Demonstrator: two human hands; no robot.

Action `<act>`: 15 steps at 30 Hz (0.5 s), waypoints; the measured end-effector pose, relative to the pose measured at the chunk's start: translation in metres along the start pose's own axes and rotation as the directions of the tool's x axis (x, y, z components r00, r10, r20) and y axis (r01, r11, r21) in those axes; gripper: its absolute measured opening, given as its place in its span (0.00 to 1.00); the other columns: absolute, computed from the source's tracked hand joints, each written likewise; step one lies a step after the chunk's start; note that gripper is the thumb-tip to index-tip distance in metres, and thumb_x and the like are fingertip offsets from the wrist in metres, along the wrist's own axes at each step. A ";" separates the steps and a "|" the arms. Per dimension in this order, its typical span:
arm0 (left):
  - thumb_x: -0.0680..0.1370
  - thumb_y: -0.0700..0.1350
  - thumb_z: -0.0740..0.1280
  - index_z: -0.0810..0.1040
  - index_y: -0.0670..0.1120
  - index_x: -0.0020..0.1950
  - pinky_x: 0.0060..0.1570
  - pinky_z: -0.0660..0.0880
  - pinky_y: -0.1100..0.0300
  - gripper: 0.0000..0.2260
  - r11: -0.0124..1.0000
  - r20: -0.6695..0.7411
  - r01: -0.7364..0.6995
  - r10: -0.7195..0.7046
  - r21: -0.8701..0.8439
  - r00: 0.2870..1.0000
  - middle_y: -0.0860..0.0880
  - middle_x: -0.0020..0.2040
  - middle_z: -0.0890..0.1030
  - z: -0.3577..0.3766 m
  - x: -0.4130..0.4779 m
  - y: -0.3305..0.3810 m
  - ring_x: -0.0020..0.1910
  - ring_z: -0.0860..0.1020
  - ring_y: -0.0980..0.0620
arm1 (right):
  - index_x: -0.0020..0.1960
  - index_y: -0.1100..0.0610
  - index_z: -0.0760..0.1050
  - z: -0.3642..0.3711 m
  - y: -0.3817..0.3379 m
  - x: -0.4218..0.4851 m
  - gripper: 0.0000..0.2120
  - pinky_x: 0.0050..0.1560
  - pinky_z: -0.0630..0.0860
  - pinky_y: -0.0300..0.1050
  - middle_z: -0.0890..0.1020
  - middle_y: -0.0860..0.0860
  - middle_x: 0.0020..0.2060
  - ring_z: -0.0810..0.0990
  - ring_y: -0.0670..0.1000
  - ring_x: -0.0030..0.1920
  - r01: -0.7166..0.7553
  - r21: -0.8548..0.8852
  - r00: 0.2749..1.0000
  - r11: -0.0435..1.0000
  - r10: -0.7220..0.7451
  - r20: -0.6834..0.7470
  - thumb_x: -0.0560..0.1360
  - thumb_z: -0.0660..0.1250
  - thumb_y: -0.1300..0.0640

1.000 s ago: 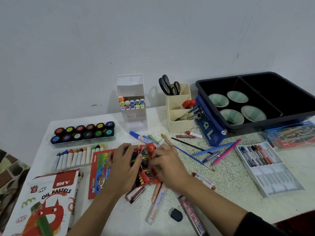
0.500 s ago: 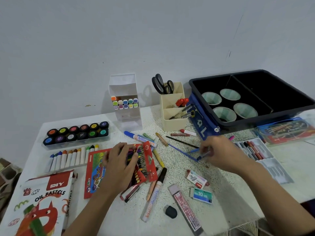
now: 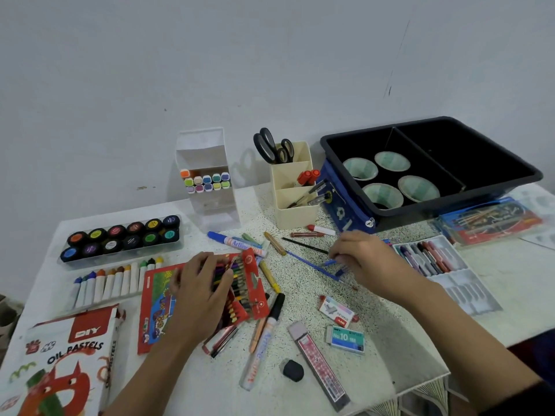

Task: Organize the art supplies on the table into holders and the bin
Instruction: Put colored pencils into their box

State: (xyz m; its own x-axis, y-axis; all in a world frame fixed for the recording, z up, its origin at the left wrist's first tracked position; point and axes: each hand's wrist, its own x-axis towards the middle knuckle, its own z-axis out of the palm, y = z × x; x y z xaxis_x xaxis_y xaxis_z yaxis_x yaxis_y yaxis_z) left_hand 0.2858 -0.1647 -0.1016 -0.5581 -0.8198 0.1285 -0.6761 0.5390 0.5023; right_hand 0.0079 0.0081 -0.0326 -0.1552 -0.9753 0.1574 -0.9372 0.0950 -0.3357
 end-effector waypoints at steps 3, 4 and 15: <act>0.79 0.60 0.50 0.64 0.63 0.59 0.73 0.49 0.48 0.11 0.999 0.002 0.017 -0.017 -0.044 1.000 0.52 0.67 0.70 -0.001 -0.001 0.002 0.69 0.64 0.54 | 0.55 0.57 0.79 -0.014 -0.038 0.018 0.07 0.52 0.73 0.39 0.79 0.47 0.50 0.76 0.46 0.51 0.149 0.093 0.985 0.985 -0.139 -0.106 0.80 0.65 0.63; 0.79 0.60 0.51 0.63 0.64 0.59 0.73 0.49 0.48 0.10 0.998 0.005 0.021 -0.021 -0.054 1.000 0.52 0.67 0.70 -0.002 -0.001 0.002 0.69 0.64 0.54 | 0.56 0.57 0.78 -0.019 -0.051 0.023 0.06 0.51 0.73 0.37 0.78 0.46 0.50 0.76 0.45 0.50 0.189 0.150 0.975 0.970 -0.168 -0.143 0.81 0.64 0.63; 0.78 0.62 0.51 0.72 0.60 0.61 0.74 0.49 0.49 0.18 0.989 0.012 0.033 -0.032 -0.144 0.999 0.59 0.65 0.69 -0.011 -0.003 0.002 0.68 0.64 0.58 | 0.55 0.58 0.67 0.040 -0.094 0.043 0.02 0.43 0.81 0.54 0.85 0.55 0.40 0.83 0.59 0.38 -0.091 0.928 0.877 0.360 0.471 -0.097 0.84 0.57 0.59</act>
State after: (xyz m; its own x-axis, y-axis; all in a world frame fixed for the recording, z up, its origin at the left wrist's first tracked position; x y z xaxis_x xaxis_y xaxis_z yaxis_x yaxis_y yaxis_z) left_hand 0.2915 -0.1639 -0.0914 -0.5421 -0.8340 0.1025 -0.6176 0.4782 0.6244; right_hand 0.1019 -0.0511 -0.0317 -0.6078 -0.7910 0.0696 -0.0336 -0.0620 -0.9975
